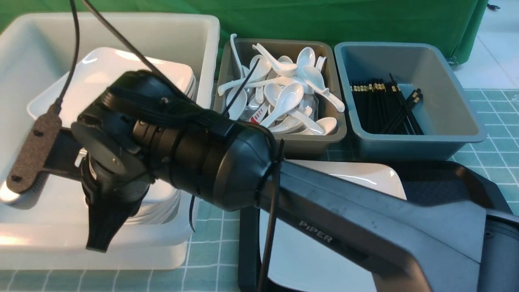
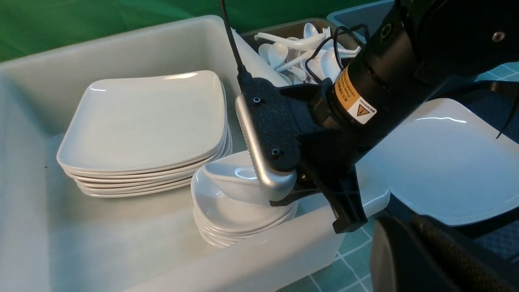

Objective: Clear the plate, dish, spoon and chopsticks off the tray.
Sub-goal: Use the right arm to put the small plate into the large storage box on the left, then use the left arm to grab a plate from the dinner plate

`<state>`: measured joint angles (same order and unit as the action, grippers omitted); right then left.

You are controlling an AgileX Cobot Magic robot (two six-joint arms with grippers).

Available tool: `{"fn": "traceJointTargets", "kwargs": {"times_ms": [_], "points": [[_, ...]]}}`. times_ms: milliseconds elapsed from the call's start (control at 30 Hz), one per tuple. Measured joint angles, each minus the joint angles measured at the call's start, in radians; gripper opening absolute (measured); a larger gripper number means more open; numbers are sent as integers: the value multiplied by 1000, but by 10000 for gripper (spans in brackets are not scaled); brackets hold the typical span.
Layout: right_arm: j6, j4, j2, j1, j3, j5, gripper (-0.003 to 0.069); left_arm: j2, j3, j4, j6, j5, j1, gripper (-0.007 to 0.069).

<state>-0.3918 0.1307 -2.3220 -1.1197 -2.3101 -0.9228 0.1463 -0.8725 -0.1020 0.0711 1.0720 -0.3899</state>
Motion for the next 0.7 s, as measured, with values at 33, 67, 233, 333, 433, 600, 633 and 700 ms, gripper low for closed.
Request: {"fn": "traceJointTargets", "kwargs": {"times_ms": [33,67,233,333,433,600,633,700], "points": [[0,1,0,0,0,4,233,0,0,4,1,0,0,17],[0,3,0,0,-1,5,273,0,0,5,4,0,0,17],[4,18,11,1,-8,-14,558,2,0,52,58,0,0,17],[30,17,85,0,-8,-112,545,50,0,91,88,4,0,17],[70,63,171,0,-8,-210,443,133,0,118,119,5,0,17],[181,220,334,19,23,-210,136,311,0,250,307,-6,0,17],[191,223,340,22,26,-210,118,319,0,258,325,-9,-2,17],[228,235,414,43,90,-210,49,402,0,345,410,-17,-18,17]]}}
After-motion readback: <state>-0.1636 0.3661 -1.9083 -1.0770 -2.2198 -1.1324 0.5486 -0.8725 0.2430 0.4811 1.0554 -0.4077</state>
